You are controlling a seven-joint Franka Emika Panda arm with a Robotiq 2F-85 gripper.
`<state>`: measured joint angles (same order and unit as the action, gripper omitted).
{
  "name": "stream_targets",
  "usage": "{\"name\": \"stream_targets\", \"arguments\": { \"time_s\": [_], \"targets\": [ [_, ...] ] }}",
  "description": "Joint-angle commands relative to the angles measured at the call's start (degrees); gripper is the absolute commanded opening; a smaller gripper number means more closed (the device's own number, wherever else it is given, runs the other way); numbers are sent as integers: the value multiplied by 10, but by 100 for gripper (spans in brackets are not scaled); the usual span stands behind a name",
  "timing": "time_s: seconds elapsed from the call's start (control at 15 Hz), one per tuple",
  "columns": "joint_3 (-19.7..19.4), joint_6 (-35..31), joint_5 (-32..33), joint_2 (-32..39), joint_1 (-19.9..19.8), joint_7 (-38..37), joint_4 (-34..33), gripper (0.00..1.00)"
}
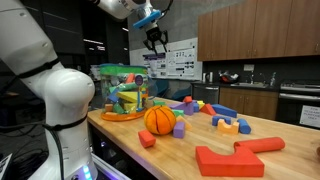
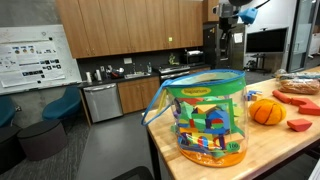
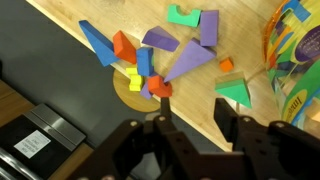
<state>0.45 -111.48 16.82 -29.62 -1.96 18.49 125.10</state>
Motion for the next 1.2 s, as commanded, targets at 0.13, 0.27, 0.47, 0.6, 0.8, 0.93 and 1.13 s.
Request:
{"name": "stream_targets", "arguments": {
  "time_s": [0.13, 0.27, 0.47, 0.6, 0.8, 0.93, 1.13],
  "targets": [
    [-11, 3, 6, 2, 12, -4, -2, 59],
    [-11, 3, 6, 2, 12, -4, -2, 59],
    [-11, -2, -2, 9, 17, -5, 5, 90],
    [-11, -6, -8, 20, 21, -7, 12, 98],
    [-14, -11, -18, 39, 27, -8, 23, 100],
    [-13, -16, -21, 54, 28, -9, 30, 100],
    [-17, -26, -25, 73, 26, -8, 44, 100]
  ]
}}
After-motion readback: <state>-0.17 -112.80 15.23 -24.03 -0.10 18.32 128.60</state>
